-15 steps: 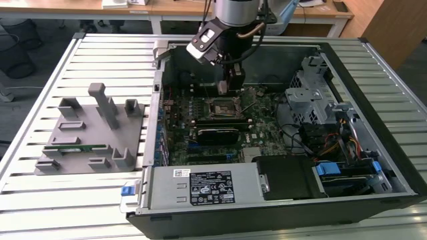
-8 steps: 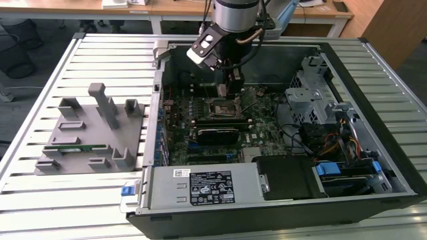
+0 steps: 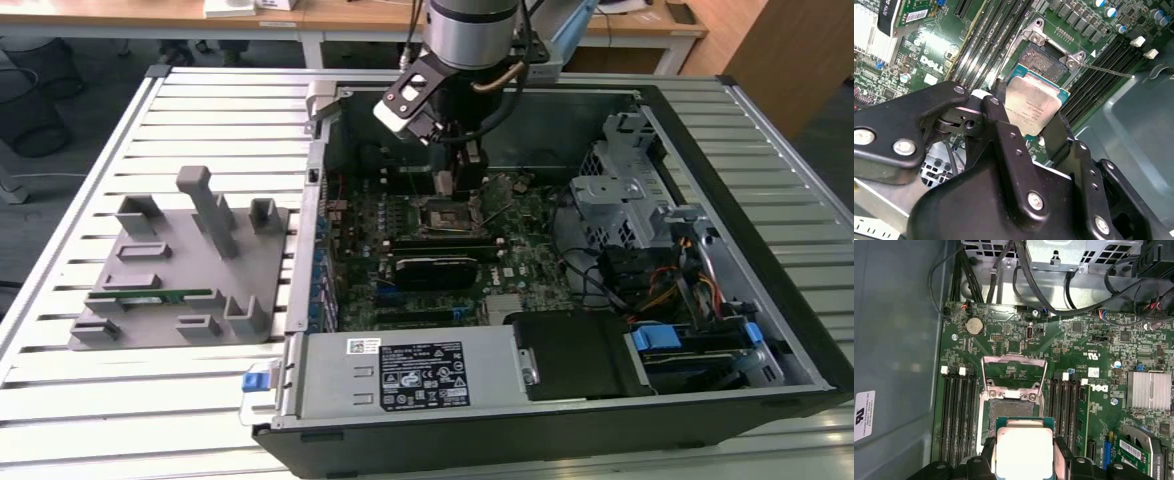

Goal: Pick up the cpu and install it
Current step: 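Place the cpu into insertion slot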

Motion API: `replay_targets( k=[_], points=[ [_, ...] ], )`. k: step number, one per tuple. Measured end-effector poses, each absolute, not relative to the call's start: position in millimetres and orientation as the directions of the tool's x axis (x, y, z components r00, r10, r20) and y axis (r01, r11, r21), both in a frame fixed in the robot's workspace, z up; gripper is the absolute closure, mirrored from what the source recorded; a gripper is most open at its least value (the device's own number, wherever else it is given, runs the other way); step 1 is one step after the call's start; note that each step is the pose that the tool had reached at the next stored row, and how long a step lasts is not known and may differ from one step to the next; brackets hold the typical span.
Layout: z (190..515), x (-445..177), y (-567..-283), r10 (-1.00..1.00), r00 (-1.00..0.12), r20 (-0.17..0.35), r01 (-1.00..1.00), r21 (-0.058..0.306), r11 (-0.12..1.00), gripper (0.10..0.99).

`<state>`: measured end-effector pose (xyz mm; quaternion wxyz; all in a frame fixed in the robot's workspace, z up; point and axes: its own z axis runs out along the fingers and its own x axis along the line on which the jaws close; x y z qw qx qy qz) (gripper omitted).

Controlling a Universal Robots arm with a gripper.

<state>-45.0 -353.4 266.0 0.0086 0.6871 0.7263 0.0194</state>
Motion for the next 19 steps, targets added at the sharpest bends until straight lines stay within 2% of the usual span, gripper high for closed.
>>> replay_targets(
  k=[19],
  points=[
    [251.5,-45.0,-353.3,0.998,-0.055,0.014,0.998,0.04,0.055,0.545]
  ],
)
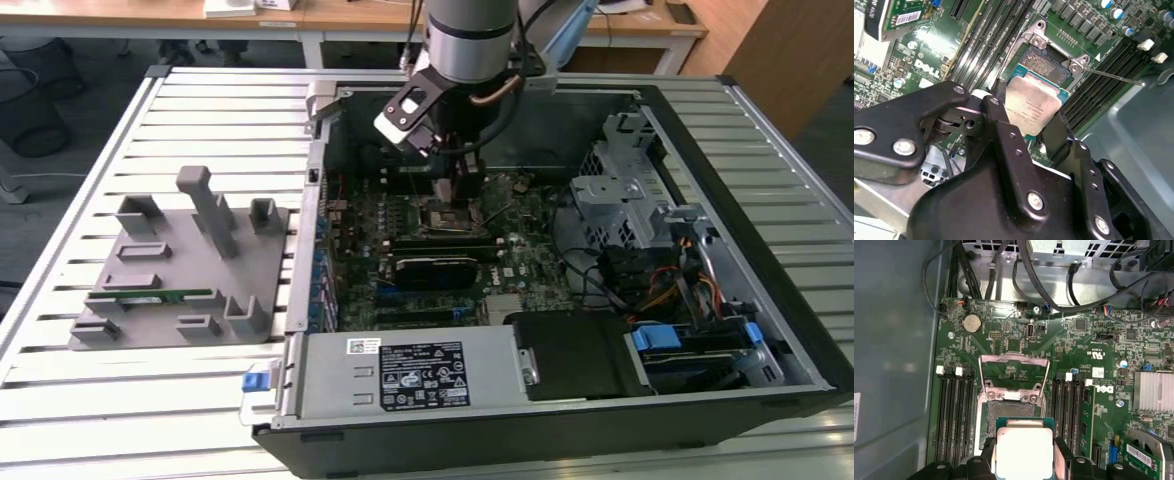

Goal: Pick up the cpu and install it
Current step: 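Place the cpu into insertion slot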

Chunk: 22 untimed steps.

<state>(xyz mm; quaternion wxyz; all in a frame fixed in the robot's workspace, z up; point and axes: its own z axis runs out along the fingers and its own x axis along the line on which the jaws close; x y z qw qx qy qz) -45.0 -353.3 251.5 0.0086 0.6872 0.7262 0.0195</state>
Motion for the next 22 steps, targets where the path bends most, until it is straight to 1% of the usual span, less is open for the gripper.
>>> replay_targets(
  k=[22],
  points=[
    [218.3,-45.7,-344.0,0.999,-0.033,0.014,0.999,0.04,0.032,0.545]
  ],
)
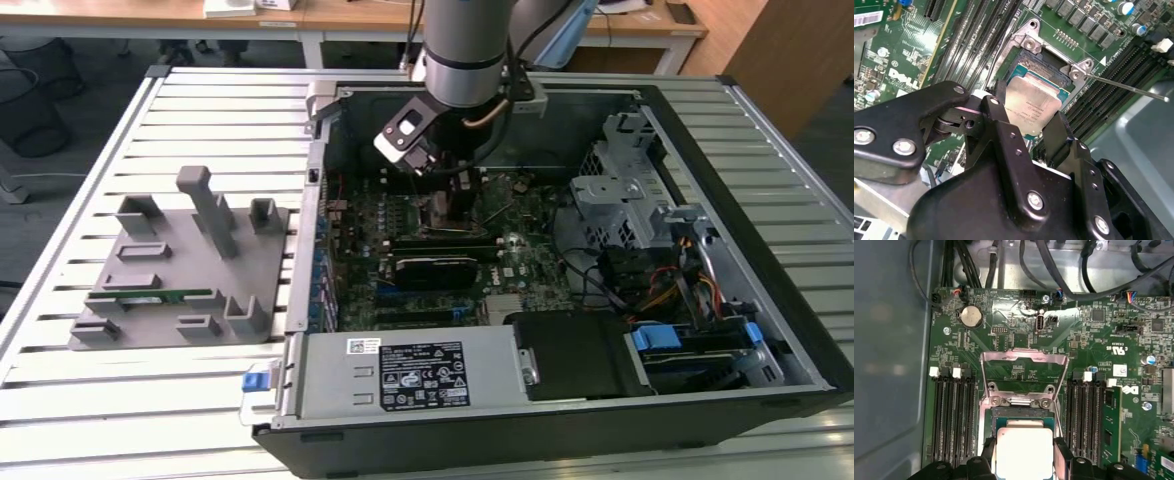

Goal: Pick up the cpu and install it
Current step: 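Place the cpu into insertion slot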

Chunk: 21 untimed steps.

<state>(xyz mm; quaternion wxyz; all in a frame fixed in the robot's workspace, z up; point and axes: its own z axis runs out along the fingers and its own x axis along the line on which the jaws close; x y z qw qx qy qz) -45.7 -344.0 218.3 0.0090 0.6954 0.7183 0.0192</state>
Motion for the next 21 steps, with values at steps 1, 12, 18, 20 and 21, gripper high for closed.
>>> replay_targets(
  k=[1,12,18,20,21],
  points=[
    [216.6,-45.7,-344.0,0.999,-0.033,0.014,0.999,0.04,0.032,0.545],
    [205.3,-46.5,-342.6,1.0,-0.015,0.014,0.999,0.04,0.014,0.545],
    [201.0,-46.5,-342.6,1.0,-0.012,0.014,0.999,0.04,0.012,0.545],
    [199.4,-46.5,-342.5,1.0,-0.012,0.014,0.999,0.04,0.012,0.545],
    [198.7,-46.5,-342.4,1.0,-0.012,0.014,0.999,0.04,0.012,0.545]
  ],
)
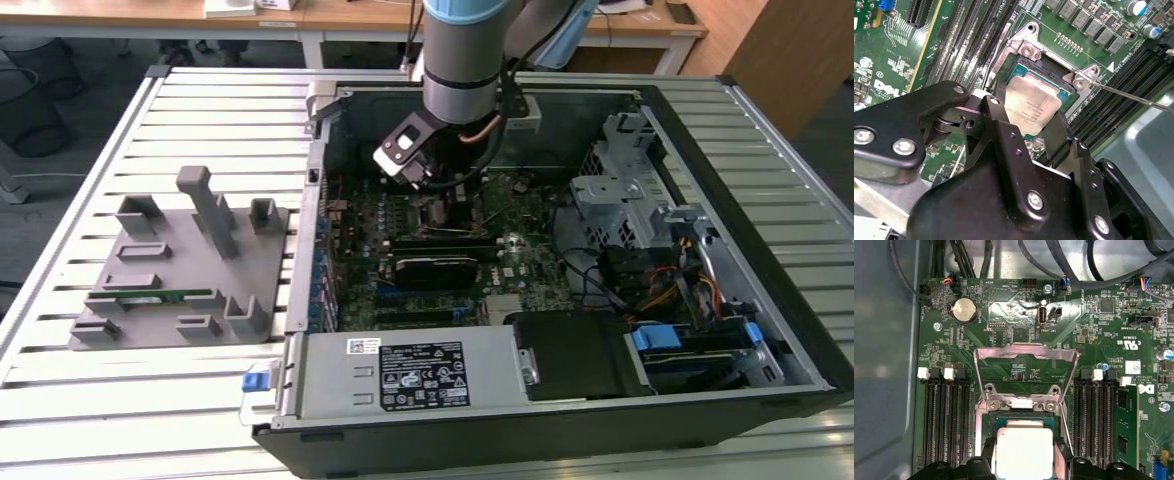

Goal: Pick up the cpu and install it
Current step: 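Place the cpu into insertion slot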

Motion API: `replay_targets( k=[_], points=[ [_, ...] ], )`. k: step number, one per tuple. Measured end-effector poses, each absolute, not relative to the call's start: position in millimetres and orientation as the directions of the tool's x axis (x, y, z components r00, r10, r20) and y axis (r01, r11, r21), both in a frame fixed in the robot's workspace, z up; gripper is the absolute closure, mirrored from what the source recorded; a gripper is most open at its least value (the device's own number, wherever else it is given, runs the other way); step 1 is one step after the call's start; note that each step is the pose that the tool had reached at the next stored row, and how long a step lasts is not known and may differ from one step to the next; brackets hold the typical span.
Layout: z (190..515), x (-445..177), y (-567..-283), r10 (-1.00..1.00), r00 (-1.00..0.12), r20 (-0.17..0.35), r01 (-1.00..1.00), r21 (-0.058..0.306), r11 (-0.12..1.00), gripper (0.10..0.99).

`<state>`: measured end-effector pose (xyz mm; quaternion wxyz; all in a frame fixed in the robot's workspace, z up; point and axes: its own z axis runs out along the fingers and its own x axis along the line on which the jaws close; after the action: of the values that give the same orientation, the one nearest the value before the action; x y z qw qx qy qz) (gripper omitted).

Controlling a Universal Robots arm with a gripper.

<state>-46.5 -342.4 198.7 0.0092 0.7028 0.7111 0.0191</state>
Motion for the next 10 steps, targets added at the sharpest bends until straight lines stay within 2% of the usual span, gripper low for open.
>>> replay_targets(
  k=[10],
  points=[
    [193.0,-46.6,-341.2,1.0,-0.012,0.013,0.999,0.04,0.012,0.545]
  ],
)
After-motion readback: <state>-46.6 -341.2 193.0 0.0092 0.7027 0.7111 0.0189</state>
